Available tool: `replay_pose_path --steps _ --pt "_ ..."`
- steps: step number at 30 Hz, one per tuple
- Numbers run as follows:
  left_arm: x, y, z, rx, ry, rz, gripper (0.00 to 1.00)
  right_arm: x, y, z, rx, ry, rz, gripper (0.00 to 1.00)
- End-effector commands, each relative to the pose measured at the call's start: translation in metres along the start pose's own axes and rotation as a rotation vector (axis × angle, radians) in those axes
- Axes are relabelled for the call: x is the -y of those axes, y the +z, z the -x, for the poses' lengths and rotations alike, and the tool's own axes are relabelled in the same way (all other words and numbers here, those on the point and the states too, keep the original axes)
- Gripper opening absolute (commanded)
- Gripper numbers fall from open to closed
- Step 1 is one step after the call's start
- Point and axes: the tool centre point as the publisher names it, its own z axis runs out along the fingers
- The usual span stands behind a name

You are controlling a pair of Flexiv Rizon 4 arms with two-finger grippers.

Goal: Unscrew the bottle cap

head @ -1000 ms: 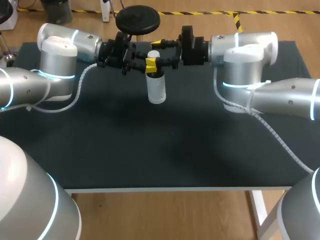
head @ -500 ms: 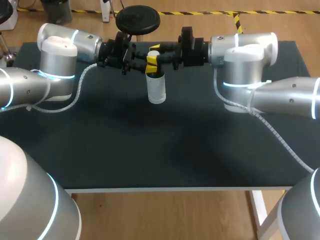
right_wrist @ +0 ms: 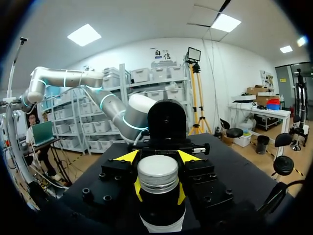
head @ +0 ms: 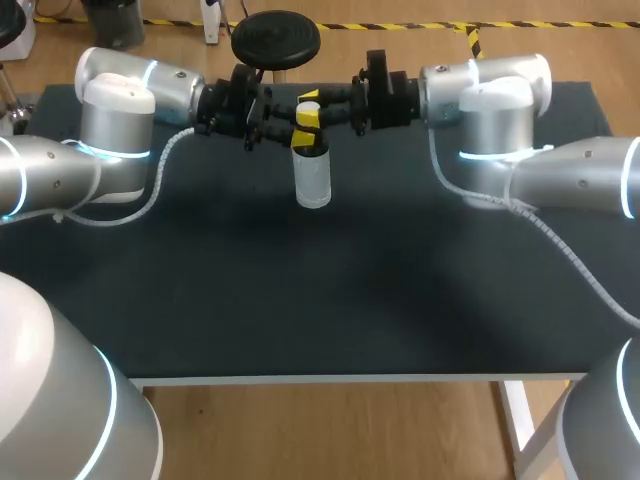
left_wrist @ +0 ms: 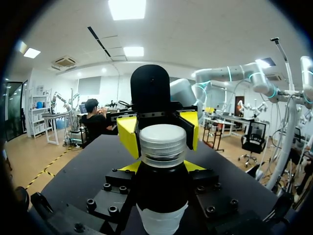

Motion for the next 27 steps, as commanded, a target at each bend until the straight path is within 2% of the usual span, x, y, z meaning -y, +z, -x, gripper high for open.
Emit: replay_pose_path --steps 1,5,11,19,22,27 --pt "-0.001 -0.001 0.001 -0.002 0.000 -0.001 0.00 0.002 -0.002 0.015 -0.238 -0.005 -0.007 0.00" --pt "-0.001 -0.001 0.001 -0.002 0.000 -0.001 0.00 -0.001 0.000 0.015 -0.363 -0.047 -0.042 0.00" --pt "-0.001 -0.001 0.001 -0.002 0.000 -0.001 0.00 -0.004 0.003 0.011 -0.537 -0.087 -0.047 0.00" --pt "-0.001 -0.001 0.001 -0.002 0.000 -0.001 0.00 -0.007 0.008 0.005 -0.732 -0.083 0.019 0.00" --pt "-0.001 -0.001 0.001 -0.002 0.000 -0.001 0.00 -0.009 0.008 0.003 -0.746 -0.087 0.016 0.00" --pt "-0.001 -0.001 0.001 -0.002 0.000 -0.001 0.00 -0.015 0.001 0.003 -0.713 -0.116 0.021 0.00"
